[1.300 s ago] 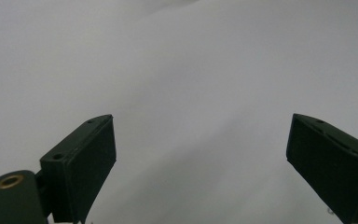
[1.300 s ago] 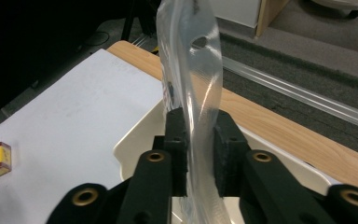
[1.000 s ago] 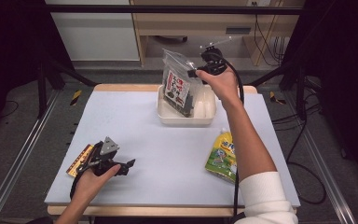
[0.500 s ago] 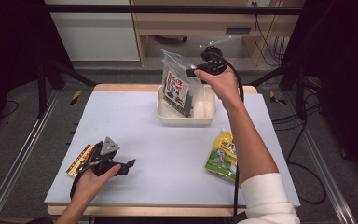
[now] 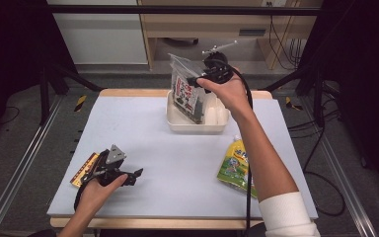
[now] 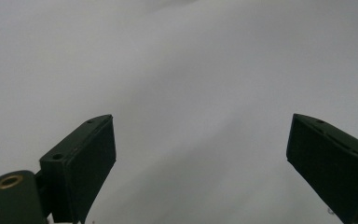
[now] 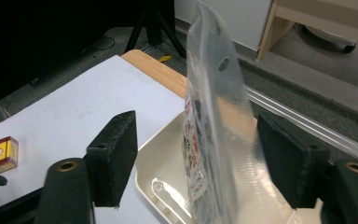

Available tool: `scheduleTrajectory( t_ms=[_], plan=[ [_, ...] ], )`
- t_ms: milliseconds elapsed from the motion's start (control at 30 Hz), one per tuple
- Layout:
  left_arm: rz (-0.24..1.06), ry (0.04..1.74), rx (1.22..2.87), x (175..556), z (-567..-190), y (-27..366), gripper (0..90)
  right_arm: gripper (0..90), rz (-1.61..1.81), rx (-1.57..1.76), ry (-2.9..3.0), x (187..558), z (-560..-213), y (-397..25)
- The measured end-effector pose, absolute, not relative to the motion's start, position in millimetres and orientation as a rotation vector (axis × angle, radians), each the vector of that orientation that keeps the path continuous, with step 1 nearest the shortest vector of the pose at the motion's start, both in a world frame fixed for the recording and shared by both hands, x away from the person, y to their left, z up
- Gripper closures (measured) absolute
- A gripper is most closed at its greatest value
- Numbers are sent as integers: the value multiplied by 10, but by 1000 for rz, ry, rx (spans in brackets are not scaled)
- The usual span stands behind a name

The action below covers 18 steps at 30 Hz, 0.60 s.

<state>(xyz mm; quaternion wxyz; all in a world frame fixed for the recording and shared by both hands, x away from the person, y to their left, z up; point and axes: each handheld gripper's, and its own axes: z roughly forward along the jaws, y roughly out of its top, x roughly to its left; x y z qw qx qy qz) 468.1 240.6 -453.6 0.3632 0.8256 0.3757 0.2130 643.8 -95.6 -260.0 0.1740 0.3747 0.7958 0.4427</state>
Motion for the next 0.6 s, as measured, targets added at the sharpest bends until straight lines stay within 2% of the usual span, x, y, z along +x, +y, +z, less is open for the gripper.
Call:
scheduleTrajectory(
  t_ms=[133,600],
  plan=[
    [548,970,2123,4680,-4536,2410,78,241,1261,1050,2223,6373,-2569,-963],
    [553,970,2126,4681,-4528,2421,78,220,1277,1051,2159,6028,-2507,-1342]
  ],
)
